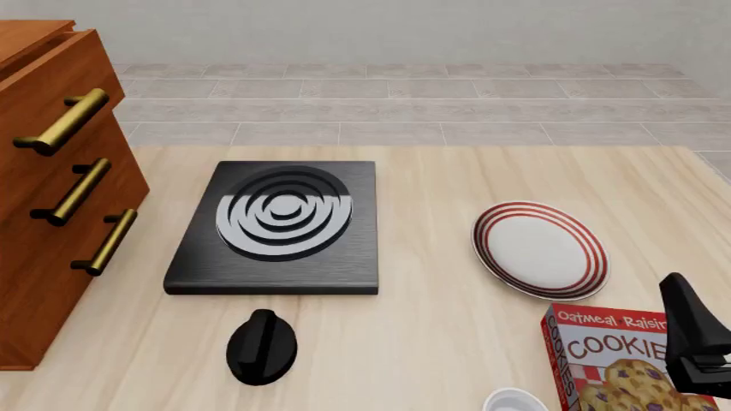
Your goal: Pick the akita bowl in the top layer of the wooden cabinet and place it on the plate.
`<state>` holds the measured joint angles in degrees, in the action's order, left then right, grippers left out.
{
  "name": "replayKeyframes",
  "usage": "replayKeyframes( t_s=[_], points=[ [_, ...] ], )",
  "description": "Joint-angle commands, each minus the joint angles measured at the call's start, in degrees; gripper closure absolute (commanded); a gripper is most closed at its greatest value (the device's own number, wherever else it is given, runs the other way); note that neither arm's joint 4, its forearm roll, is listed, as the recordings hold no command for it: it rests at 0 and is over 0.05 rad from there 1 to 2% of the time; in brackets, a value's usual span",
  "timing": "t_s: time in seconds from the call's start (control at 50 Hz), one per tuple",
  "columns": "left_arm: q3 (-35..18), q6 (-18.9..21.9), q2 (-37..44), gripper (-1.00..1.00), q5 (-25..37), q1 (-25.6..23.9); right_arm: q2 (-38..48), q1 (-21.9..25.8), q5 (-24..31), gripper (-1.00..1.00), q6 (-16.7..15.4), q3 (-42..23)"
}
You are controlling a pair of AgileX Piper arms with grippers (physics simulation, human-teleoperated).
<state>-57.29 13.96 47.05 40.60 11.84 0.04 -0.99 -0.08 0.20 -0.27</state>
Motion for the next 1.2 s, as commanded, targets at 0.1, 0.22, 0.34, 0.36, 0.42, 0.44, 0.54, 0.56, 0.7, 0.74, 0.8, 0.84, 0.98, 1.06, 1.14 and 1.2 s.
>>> replayKeyframes(
  t_s=[0.1, 0.22, 0.34, 0.36, 0.42, 0.44, 0.54, 0.56, 0.7, 0.74, 0.8, 0.84, 0.98, 1.06, 1.14, 1.2],
  points=[
    [1.7, -0.4, -0.4, -1.00, -0.5, 0.6, 0.0, 0.0, 0.0, -1.00, 0.0, 0.0],
    [2.5, -0.5, -0.8, -1.00, -0.7, 1.0, 0.0, 0.0, 0.0, -1.00, 0.0, 0.0],
    [3.0, -0.6, -0.8, -1.00, -1.0, 1.4, 0.0, 0.1, 0.0, -1.00, 0.0, 0.0],
    [3.1, -0.6, -0.8, -1.00, -1.0, 1.4, 0.0, 0.0, 0.0, -1.00, 0.0, 0.0],
    [3.4, -0.6, -0.8, -1.00, -1.2, 1.7, 0.0, 0.0, 0.0, -1.00, 0.0, 0.0],
    [3.5, -0.6, -0.8, -1.00, -1.2, 1.8, 0.0, 0.0, 0.0, -1.00, 0.0, 0.0],
    [3.9, -0.3, -0.9, -1.00, -1.6, 2.3, 0.0, 0.0, 0.0, -1.00, 0.0, 0.0],
    [4.0, -0.3, -1.0, -1.00, -1.6, 2.3, 0.0, 0.0, 0.0, -1.00, 0.0, 0.0],
    [4.6, -0.3, -1.2, -1.00, -1.8, 2.6, 0.0, 0.0, 0.0, -1.00, 0.0, -0.1],
    [4.7, -0.3, -1.3, -1.00, -1.8, 2.7, 0.0, 0.0, 0.0, -1.00, 0.0, -0.1],
    [4.8, -0.4, -1.3, -1.00, -1.8, 2.7, 0.0, 0.0, 0.0, -1.00, 0.0, -0.1],
    [5.0, -0.4, -1.4, -1.00, -1.8, 2.7, 0.0, 0.0, 0.0, -1.00, 0.0, -0.1],
    [5.7, -0.7, -1.4, -1.00, -1.9, 2.7, 0.0, 0.0, 0.0, -1.00, 0.1, -0.1],
    [5.9, -0.9, -1.4, -1.00, -1.9, 2.7, 0.0, 0.0, 0.0, -1.00, 0.0, -0.1],
    [6.1, -1.4, -1.3, -1.00, -1.8, 2.4, 0.0, 0.0, 0.0, -1.00, 0.1, -0.1],
    [6.2, -2.2, -1.0, -1.00, -1.5, 2.1, 0.0, 0.0, 0.0, -1.00, 0.0, -0.1]
  ],
)
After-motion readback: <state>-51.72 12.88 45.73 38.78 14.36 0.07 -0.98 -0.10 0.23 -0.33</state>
